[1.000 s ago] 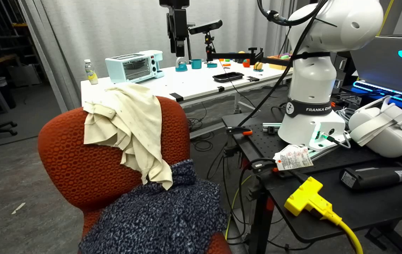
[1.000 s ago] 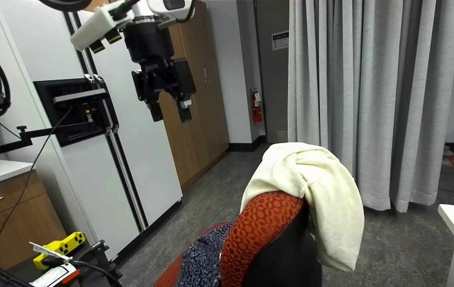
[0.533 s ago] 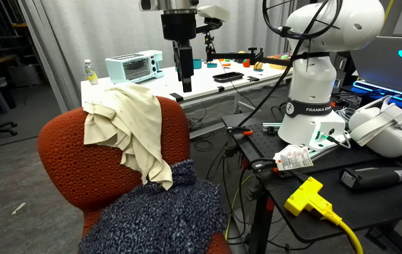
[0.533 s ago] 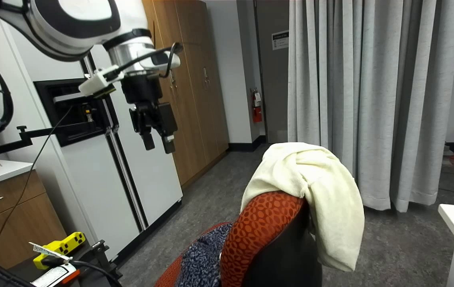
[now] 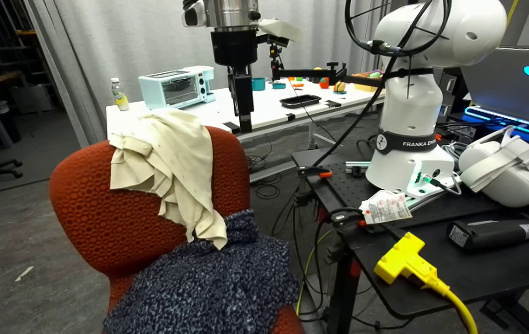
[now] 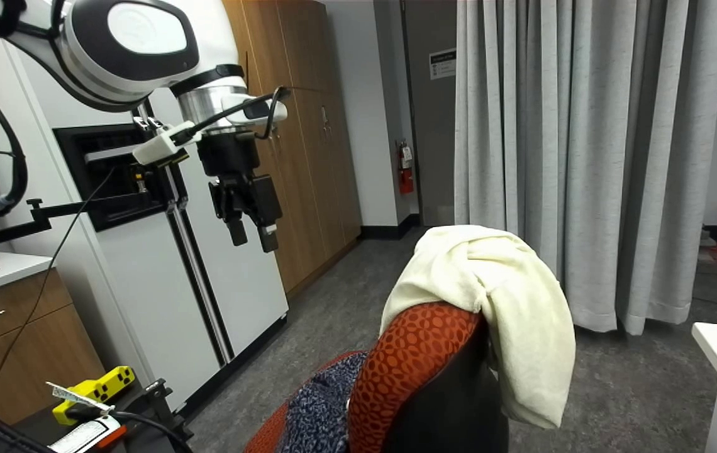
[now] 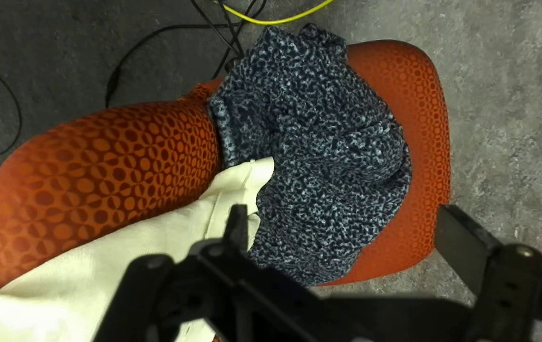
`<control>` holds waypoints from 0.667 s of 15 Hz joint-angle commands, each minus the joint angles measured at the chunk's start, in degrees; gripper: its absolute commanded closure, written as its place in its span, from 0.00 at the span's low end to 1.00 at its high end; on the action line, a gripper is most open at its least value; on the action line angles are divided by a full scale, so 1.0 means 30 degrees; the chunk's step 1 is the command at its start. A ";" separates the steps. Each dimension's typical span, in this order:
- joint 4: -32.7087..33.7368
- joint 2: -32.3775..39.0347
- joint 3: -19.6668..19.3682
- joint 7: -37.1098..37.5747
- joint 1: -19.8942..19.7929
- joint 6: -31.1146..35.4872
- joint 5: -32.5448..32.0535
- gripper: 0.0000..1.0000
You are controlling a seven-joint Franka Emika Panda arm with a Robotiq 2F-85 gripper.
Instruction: Get the cream object from the headrest and put on the seat of the chair
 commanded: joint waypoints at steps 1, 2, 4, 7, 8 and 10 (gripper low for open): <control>0.0105 0.0055 0.0100 0.0154 -0.0063 -0.0125 0.0009 0.00; 0.0157 -0.0012 0.0169 0.0391 -0.0116 -0.0368 -0.0028 0.00; 0.1289 0.1127 -0.0881 -0.1164 -0.0511 0.0127 0.0024 0.00; 0.1704 0.1187 -0.1580 -0.1554 -0.1243 0.0434 -0.0501 0.00; 0.2015 0.1455 -0.1760 -0.1559 -0.1369 0.0542 -0.0499 0.00; 0.2374 0.1750 -0.2136 -0.2026 -0.1571 0.0949 -0.0464 0.00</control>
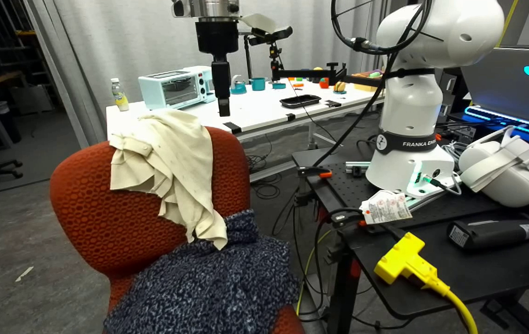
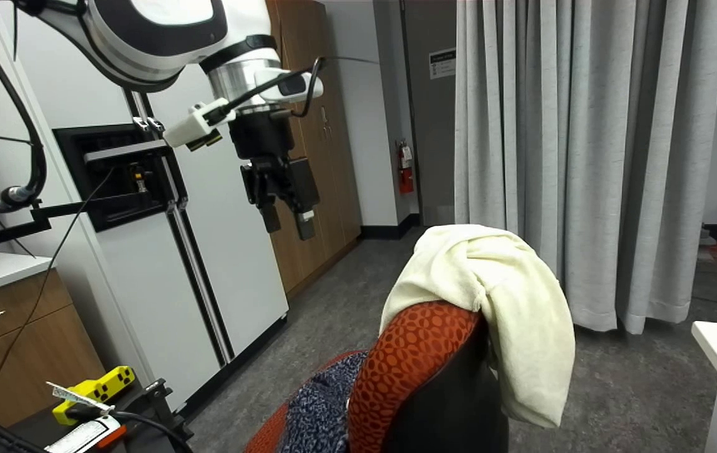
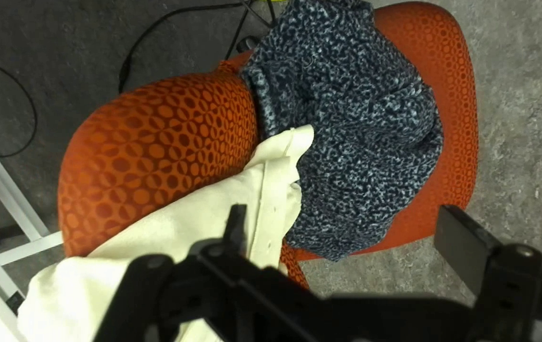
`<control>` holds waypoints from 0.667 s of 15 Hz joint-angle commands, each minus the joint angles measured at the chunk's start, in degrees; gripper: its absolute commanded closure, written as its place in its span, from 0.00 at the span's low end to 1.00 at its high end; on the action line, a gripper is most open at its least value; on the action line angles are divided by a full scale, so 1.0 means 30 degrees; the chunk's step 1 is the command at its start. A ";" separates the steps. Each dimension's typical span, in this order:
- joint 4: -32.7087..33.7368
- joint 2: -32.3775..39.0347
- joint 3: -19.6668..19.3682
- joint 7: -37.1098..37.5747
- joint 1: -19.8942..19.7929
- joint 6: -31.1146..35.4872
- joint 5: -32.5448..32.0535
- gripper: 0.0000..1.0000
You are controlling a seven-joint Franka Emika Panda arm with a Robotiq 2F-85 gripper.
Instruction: Get the cream object from the headrest and put on the seat of the chair
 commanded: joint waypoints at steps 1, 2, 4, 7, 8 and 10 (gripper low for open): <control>0.0857 0.0896 -0.0552 -0.0937 -0.0449 0.1092 -0.0114 0.00; 0.2812 0.2195 -0.0686 -0.1021 -0.0701 0.0543 -0.0410 0.00; 0.1415 0.0971 -0.0547 -0.0633 -0.0537 0.0679 -0.0132 0.00; 0.1770 0.1361 -0.0563 -0.0664 -0.0566 0.0652 -0.0125 0.00; 0.1657 0.1319 -0.0521 -0.0653 -0.0557 0.0652 -0.0128 0.00; 0.1633 0.1317 -0.0516 -0.0651 -0.0557 0.0652 -0.0128 0.00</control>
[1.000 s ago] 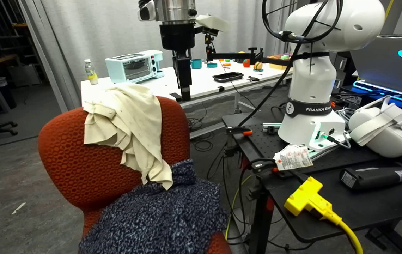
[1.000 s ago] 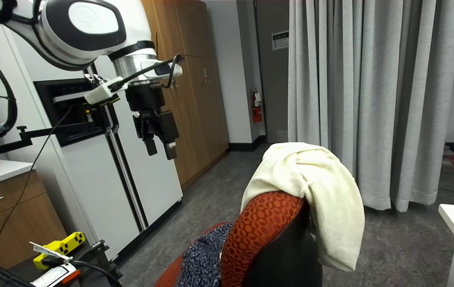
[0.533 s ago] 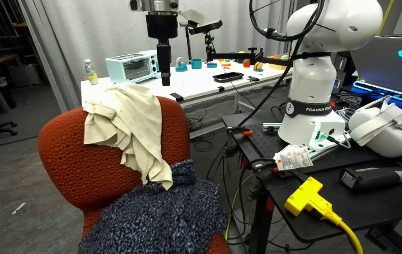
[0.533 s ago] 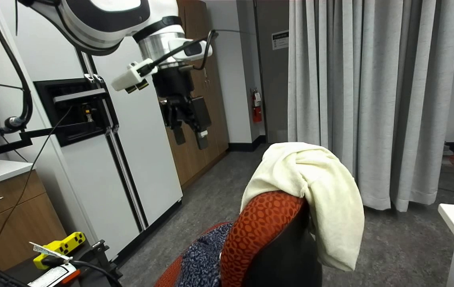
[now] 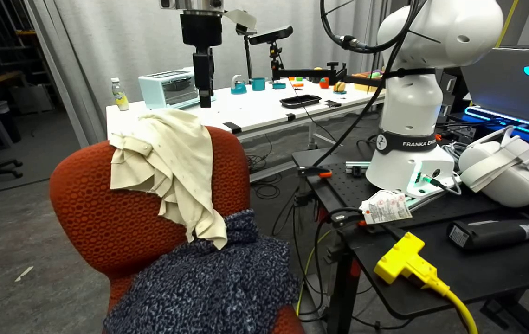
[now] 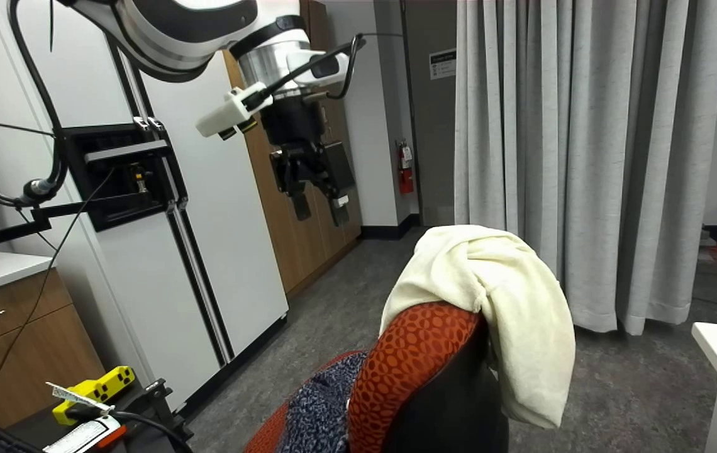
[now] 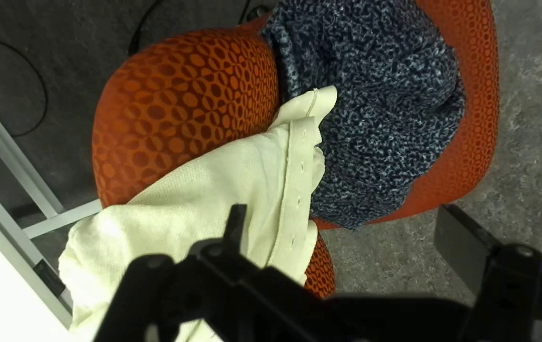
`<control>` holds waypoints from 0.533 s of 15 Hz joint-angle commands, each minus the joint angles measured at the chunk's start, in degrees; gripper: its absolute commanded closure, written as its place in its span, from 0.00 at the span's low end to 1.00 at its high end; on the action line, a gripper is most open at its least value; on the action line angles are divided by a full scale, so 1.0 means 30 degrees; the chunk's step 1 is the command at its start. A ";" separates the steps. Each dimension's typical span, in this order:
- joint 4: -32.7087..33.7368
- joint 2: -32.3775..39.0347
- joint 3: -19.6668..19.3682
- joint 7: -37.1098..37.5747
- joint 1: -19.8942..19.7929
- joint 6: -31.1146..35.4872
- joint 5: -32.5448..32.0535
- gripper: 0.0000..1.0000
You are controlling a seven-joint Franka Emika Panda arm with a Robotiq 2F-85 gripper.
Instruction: Get the cream object from the headrest and put on the seat of the chair
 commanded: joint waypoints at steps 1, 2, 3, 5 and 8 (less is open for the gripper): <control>-0.0109 -0.0421 0.0236 0.0272 -0.0088 -0.0304 -0.0028 0.00; 0.0116 -0.0218 0.0252 0.0466 -0.0191 -0.0179 -0.0178 0.00; 0.0435 0.0028 0.0257 0.0686 -0.0292 -0.0194 -0.0298 0.00; 0.1228 0.0542 0.0131 0.1002 -0.0489 -0.0335 -0.0407 0.00; 0.3226 0.2766 -0.0486 0.0634 -0.1020 0.0288 -0.0566 0.00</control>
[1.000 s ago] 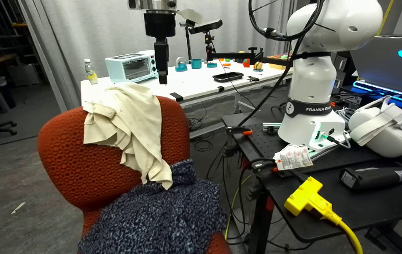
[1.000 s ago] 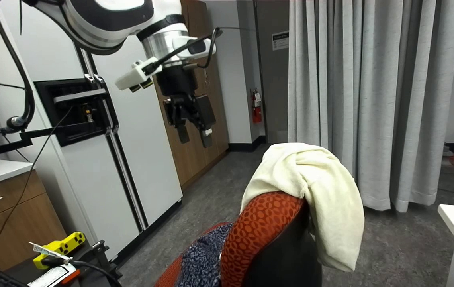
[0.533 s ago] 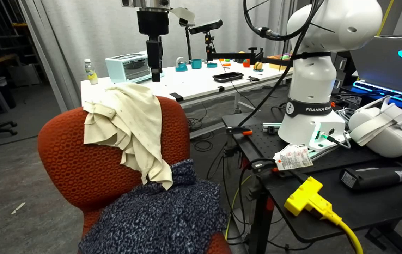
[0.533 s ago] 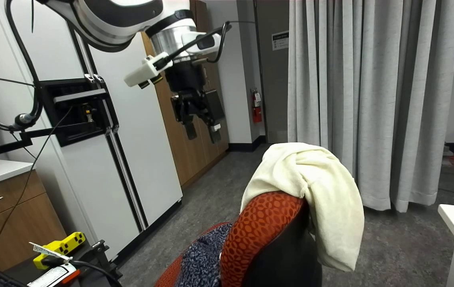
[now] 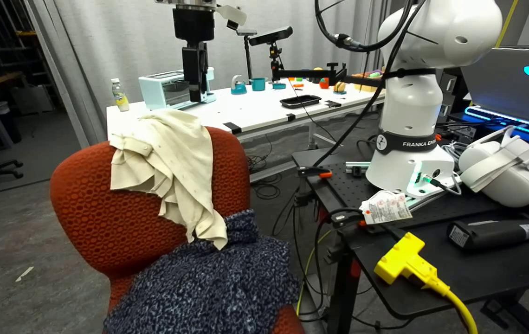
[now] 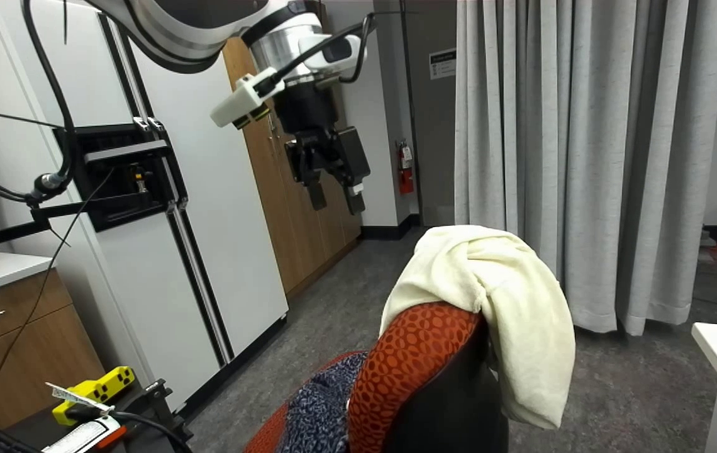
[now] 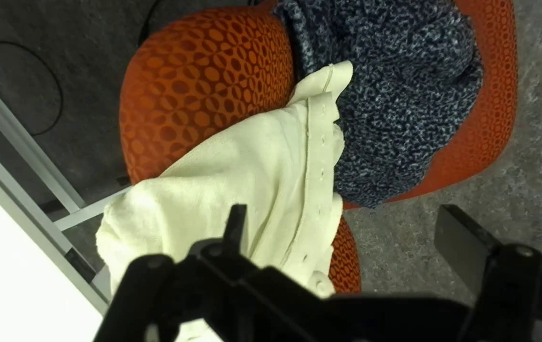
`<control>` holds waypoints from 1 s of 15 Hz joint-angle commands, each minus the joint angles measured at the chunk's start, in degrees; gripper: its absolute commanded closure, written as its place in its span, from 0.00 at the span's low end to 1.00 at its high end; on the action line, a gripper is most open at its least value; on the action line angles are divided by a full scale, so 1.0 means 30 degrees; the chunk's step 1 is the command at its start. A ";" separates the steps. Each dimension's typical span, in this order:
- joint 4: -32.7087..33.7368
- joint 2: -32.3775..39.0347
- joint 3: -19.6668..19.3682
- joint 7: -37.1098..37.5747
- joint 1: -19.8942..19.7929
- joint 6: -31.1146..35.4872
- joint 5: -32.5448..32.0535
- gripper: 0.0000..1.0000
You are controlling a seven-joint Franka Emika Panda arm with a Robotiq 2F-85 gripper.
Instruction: Get the cream object from the headrest and put on the seat of the chair
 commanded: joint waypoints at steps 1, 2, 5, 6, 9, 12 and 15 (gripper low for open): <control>0.2724 0.2841 -0.0523 -0.0138 -0.0715 0.0402 -0.0430 0.00; 0.3305 0.3511 -0.0699 -0.0279 -0.0811 0.0621 -0.0426 0.00; 0.4475 0.4984 -0.0978 -0.1128 -0.0804 0.1434 0.0064 0.00; 0.4774 0.5416 -0.0988 -0.1323 -0.0793 0.1644 0.0183 0.00; 0.5684 0.6827 -0.0947 -0.1779 -0.0870 0.2249 0.0493 0.00; 0.6484 0.7881 -0.1010 -0.1650 -0.1038 0.2687 0.0293 0.00; 0.7100 0.8735 -0.1070 -0.1527 -0.1209 0.2911 0.0090 0.00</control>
